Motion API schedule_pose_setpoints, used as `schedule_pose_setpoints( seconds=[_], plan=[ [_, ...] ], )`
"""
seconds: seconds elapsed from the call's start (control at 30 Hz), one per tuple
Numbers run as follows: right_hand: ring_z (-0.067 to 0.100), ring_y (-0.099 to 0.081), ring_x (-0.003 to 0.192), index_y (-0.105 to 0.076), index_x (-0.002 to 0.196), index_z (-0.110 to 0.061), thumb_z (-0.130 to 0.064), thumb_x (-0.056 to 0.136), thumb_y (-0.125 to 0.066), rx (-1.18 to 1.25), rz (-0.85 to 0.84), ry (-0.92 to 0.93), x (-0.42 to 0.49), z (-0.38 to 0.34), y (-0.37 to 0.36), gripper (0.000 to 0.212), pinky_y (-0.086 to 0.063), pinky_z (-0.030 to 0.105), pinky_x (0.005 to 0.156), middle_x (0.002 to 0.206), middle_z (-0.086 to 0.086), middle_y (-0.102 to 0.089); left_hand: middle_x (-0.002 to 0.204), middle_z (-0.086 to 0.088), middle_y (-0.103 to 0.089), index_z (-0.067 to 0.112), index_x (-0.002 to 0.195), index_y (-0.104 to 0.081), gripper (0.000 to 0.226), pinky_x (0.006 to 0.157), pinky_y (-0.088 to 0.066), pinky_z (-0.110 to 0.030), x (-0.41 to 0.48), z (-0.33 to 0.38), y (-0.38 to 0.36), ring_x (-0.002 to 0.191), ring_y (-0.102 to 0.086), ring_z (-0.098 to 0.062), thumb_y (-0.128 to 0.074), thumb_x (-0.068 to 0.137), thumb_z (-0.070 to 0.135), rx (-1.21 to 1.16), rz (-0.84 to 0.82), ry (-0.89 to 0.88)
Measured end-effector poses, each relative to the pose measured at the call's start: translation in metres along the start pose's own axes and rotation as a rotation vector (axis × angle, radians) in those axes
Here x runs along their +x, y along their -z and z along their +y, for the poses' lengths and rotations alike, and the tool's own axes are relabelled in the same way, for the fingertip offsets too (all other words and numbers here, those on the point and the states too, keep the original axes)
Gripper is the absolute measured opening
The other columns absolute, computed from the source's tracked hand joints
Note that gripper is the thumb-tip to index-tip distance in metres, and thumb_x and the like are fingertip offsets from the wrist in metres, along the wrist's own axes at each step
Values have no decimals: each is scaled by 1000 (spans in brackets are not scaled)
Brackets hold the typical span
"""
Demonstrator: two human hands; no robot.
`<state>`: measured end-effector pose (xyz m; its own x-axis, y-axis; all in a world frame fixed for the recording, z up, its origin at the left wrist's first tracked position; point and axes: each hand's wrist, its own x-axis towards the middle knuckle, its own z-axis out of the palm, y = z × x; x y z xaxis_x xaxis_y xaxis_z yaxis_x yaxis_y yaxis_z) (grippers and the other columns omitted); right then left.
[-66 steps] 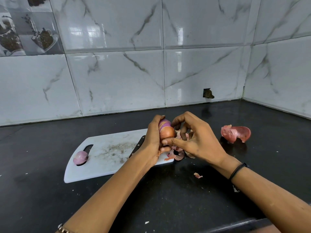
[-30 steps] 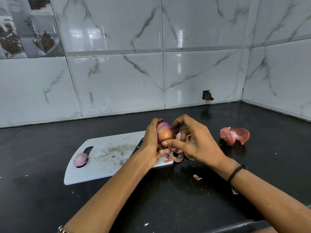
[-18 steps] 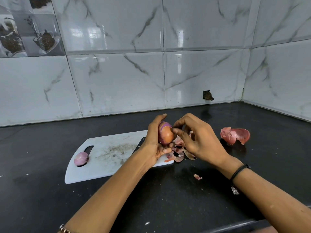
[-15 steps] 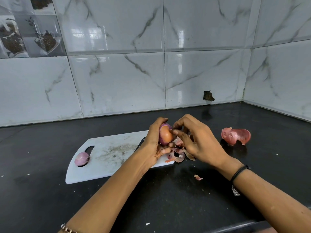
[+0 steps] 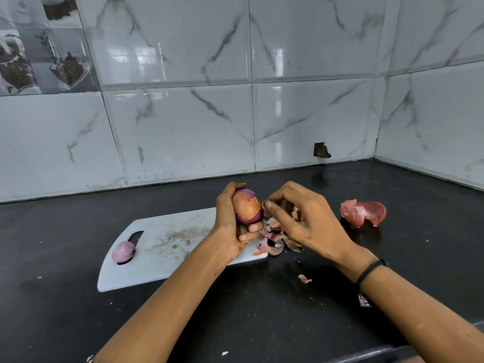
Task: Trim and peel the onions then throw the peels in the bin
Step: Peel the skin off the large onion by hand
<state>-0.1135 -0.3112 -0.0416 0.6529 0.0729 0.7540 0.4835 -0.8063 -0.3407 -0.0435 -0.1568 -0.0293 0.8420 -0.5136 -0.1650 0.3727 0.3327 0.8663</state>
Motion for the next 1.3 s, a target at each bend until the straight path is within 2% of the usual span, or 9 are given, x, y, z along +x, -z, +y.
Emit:
schedule_pose_setpoints(
  seconds=[0.07,0.23,0.33,0.47,0.8,0.97,1.1,1.2,1.3],
  plan=[
    [10,-61,76,-65,102,-24,-26,93,-70,7,24,-17,0,0,2,10,-44,20,67,99,-17,-60,63,-13,-61,5,58,-65,57,30,-19,-14,0,-1,-1,32,-37,-14,-51,94,46,47,-17,0],
    [14,-62,82,-70,116,-22,-14,92,-73,101,41,28,-1,-6,5,25,-41,10,66,108,-12,-60,56,-7,-59,7,68,-62,50,31,-18,-15,-4,-2,-3,32,-34,-12,-49,96,46,114,-7,-19],
    [11,-62,93,-74,119,-26,-13,88,-77,96,7,70,-2,-6,4,33,-46,16,73,111,-11,-59,56,-6,-57,9,63,-63,52,31,-20,-14,-3,-2,-3,32,-35,-12,-51,93,48,122,1,-10],
    [12,-65,99,-78,112,-24,-22,89,-79,84,41,92,-1,-6,1,23,-52,23,77,107,-11,-64,63,-8,-55,7,74,-59,46,29,-22,-14,1,-2,-1,33,-35,-12,-52,91,49,127,-2,-9],
    [15,-63,83,-72,94,-16,-14,92,-74,107,10,88,1,-8,0,4,-52,33,69,95,-10,-65,57,-6,-52,7,65,-61,52,31,-22,-14,1,-5,-3,36,-36,-12,-51,93,51,176,6,-6],
    [16,-60,76,-67,88,-21,-35,84,-67,79,-67,81,-1,-7,-2,14,-50,32,66,90,-12,-60,56,-8,-57,7,61,-60,53,32,-21,-14,2,-1,-1,32,-36,-11,-52,92,49,32,70,-6],
    [14,-60,74,-67,88,-25,-35,86,-64,46,-30,28,-2,-2,-1,11,-51,40,65,89,-13,-60,55,-8,-55,6,62,-61,56,31,-18,-14,0,0,-1,32,-35,-12,-49,94,49,42,55,-21],
    [11,-60,75,-68,89,-25,-40,91,-62,22,15,4,-1,-3,0,16,-52,39,67,89,-15,-61,56,-8,-55,6,63,-61,56,29,-21,-14,-1,-3,-3,34,-35,-13,-51,94,51,98,40,-18],
    [13,-61,72,-65,97,-22,-31,89,-70,74,76,3,0,-6,2,13,-49,29,66,95,-14,-62,59,-9,-57,5,73,-61,52,30,-24,-15,-1,-4,-6,35,-39,-15,-53,94,51,129,39,-24]
  ],
)
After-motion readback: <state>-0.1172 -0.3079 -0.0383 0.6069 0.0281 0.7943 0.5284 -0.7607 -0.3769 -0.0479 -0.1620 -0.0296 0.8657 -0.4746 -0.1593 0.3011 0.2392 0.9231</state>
